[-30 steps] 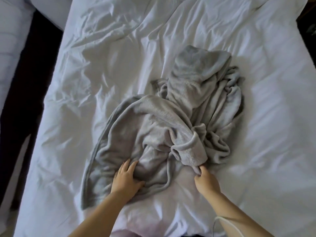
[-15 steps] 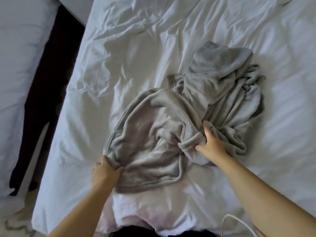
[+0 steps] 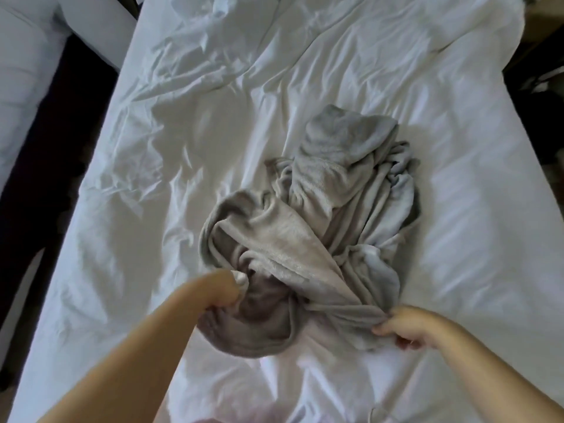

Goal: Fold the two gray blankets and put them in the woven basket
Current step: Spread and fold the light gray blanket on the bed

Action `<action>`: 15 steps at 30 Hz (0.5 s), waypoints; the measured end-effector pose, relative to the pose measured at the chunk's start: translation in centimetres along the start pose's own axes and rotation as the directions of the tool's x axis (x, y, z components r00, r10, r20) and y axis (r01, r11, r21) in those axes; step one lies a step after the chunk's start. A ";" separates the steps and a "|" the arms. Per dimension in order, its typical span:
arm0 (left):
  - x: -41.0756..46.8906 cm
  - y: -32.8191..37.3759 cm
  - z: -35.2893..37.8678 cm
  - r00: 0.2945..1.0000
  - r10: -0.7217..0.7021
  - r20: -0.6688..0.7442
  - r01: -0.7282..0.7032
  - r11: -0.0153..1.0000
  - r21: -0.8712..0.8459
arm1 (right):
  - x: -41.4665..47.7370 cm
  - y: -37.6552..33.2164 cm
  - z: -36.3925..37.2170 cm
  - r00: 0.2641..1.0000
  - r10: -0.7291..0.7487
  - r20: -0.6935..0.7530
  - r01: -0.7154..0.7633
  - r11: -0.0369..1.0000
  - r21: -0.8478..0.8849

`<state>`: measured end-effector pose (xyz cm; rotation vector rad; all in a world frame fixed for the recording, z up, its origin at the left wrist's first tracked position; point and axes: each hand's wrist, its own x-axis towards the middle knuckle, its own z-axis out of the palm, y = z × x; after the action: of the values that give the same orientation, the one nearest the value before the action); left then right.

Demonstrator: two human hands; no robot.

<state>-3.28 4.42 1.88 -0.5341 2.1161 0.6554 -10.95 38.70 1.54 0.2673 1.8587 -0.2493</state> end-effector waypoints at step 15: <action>18.4 11.1 -1.5 0.987 0.093 -0.131 -0.084 0.994 0.070 | 16.1 -12.4 -7.8 0.800 -0.322 -0.506 0.213 0.941 -0.262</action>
<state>-20.81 9.49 -9.47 -0.4614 2.2899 0.6130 -26.53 30.17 -11.07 -0.0813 2.4768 -0.1958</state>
